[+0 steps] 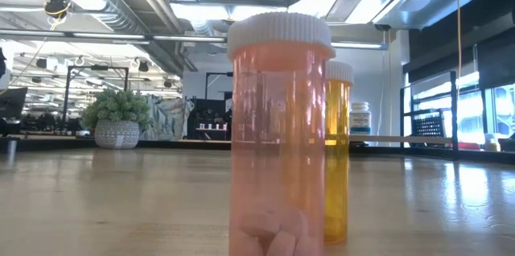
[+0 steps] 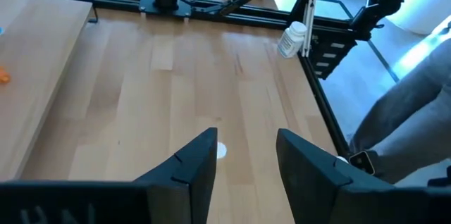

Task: Pick and place medicine bottles onto shelf by color
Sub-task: Put the right white pill bottle on the shelf aligned with the other white pill bottle

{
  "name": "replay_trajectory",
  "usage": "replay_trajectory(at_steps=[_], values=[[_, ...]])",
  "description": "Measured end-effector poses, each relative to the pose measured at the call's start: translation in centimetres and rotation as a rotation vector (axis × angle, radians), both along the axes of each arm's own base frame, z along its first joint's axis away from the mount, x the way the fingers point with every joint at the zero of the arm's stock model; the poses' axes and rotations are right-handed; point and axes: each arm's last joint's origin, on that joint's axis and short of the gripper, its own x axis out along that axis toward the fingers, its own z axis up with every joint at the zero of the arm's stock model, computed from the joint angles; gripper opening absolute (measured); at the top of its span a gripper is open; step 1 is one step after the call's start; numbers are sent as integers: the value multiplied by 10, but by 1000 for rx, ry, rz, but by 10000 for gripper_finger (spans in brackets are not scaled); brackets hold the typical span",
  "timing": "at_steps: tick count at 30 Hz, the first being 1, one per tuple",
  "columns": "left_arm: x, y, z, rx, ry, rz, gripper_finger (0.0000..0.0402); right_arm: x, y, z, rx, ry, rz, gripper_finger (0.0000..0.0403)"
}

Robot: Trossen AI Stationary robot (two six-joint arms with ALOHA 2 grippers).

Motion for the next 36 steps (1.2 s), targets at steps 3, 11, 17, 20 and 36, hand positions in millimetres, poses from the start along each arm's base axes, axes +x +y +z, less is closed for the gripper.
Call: replay_trajectory(at_steps=[3, 11, 17, 20, 36], values=[[0, 0, 0, 0, 0, 1, 141, 2, 0, 0, -26, -54, -53, 193], [0, 0, 0, 0, 0, 1, 141, -5, 8, 1, 10, -37, -93, 193], [0, 0, 0, 0, 0, 1, 141, -14, 38, 0, 88, -44, -1, 193], [0, 0, 0, 0, 0, 1, 141, -17, 51, -9, 32, -22, 5, 193], [0, 0, 0, 0, 0, 0, 141, -5, 99, -45, -18, 50, -225, 193]])
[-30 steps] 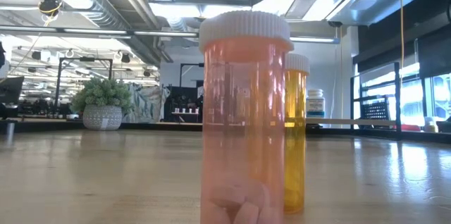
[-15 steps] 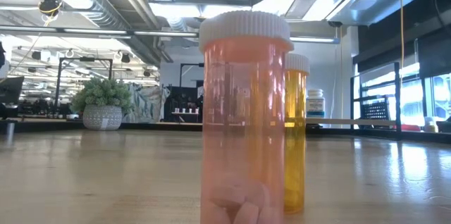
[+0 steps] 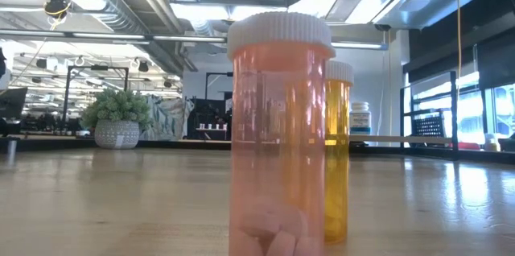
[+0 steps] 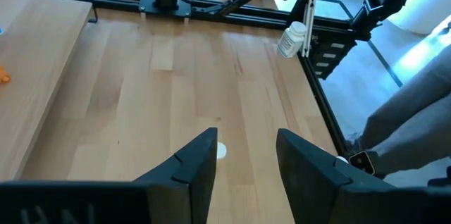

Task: Pick and place medicine bottles onto shelf by color
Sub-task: Put the right white pill bottle on the shelf aligned with the other white pill bottle

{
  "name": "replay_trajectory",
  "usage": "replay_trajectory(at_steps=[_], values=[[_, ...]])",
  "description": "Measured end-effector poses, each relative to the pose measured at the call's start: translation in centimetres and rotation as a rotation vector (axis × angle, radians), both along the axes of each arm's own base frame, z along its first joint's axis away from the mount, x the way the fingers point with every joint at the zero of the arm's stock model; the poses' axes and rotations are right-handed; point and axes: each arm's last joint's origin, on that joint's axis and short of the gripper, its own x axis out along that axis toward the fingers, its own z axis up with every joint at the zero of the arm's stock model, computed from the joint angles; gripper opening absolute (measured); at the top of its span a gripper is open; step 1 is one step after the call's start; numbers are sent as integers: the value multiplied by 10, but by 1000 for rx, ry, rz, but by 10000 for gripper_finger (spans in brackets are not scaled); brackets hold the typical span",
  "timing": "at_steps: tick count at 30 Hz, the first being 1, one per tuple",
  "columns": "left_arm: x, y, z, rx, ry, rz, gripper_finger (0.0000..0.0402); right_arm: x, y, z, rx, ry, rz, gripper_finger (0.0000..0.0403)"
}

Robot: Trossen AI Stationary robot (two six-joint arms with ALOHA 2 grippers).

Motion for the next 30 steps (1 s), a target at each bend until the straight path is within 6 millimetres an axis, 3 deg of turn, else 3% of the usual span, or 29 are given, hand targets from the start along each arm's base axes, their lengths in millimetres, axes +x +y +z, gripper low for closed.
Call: replay_trajectory(at_steps=[12, 19, 30], values=[[0, 1, 0, 11, 1, 25, 141, 9, 17, 2, 202, 43, -253, 193], [0, 1, 0, 15, -1, 34, 141, 10, 20, -5, 172, 65, -279, 193], [0, 1, 0, 15, -2, 35, 141, 14, 35, -37, 12, 98, -216, 193]])
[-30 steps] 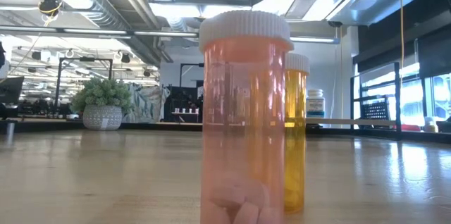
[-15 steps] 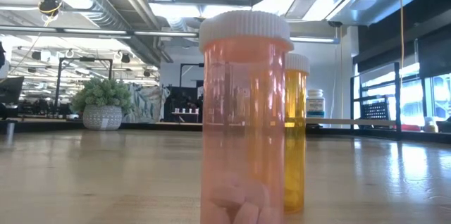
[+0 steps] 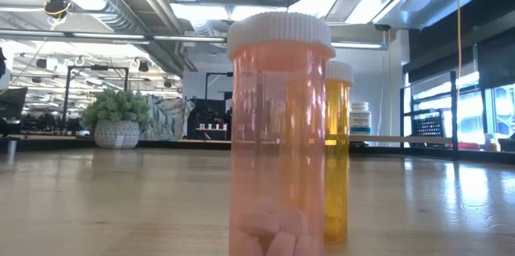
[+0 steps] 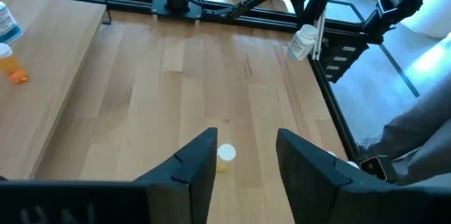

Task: Pick and place medicine bottles onto shelf by color
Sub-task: Put the right white pill bottle on the shelf aligned with the other white pill bottle

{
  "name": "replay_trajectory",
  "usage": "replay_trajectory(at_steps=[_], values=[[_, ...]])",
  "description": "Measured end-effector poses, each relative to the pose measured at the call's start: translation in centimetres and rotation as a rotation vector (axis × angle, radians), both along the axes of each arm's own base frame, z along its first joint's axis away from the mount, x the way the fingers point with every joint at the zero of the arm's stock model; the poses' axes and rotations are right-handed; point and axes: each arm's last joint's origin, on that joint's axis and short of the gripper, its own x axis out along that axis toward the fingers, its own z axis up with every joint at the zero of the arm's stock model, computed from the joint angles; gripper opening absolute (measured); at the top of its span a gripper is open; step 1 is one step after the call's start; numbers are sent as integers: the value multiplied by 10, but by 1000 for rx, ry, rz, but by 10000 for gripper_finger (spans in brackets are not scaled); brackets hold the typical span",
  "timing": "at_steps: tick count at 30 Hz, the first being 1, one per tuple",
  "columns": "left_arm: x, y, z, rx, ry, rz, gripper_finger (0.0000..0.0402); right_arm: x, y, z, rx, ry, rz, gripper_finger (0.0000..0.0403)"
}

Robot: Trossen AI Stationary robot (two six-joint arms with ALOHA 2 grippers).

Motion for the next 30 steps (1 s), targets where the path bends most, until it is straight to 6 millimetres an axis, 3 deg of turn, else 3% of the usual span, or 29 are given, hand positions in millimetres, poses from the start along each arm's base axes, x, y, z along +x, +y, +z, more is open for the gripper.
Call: replay_trajectory(at_steps=[11, 18, 30], values=[[0, 0, 0, 0, 0, 0, 141, 4, 1, 0, -11, -95, -61, 193], [0, 0, 0, 0, 0, 0, 141, 4, 0, -1, -51, -125, 32, 193], [0, 0, 0, 0, 0, 0, 141, 4, 3, 1, -17, -127, 29, 193]])
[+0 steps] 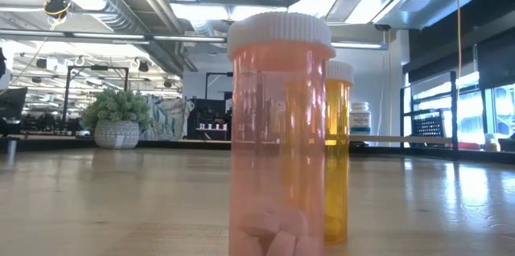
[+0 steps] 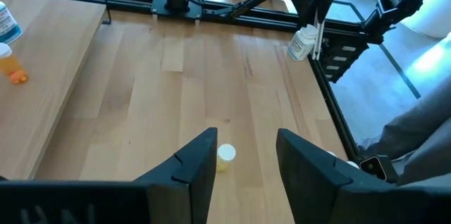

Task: Pick and place medicine bottles onto shelf by color
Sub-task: Put the right white pill bottle on the shelf aligned with the other white pill bottle

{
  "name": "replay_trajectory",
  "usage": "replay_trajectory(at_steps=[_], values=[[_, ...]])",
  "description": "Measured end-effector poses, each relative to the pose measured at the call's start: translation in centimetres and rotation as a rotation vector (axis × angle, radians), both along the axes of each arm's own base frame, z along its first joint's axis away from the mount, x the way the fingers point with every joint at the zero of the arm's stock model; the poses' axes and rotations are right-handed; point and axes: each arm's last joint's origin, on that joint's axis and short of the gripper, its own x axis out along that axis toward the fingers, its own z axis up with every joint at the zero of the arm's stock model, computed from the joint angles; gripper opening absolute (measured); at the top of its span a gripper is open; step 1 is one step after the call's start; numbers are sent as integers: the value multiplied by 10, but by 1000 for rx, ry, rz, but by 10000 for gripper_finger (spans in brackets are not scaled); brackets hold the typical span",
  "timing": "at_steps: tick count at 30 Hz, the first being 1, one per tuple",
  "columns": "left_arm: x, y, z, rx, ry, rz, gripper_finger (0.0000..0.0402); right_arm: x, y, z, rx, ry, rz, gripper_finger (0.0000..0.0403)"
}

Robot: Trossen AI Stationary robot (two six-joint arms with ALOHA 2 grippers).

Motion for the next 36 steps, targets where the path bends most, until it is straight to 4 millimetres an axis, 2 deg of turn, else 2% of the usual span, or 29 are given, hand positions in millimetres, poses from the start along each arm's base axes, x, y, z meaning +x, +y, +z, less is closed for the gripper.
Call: replay_trajectory(at_steps=[12, 20, 23, 28, 36], values=[[0, 0, 0, 0, 1, 0, 141, 0, 1, 1, 34, 27, -32, 202], [0, 0, 0, 0, 0, 0, 141, 0, 3, -5, 6, 42, -24, 284], [0, 0, 0, 0, 0, 0, 141, 0, 4, -8, -5, 48, -23, 303], [0, 0, 0, 0, 0, 0, 141, -1, 5, -10, 0, 99, -8, 309], [0, 0, 0, 0, 0, 0, 141, -4, 8, -9, 37, 180, 108, 309]])
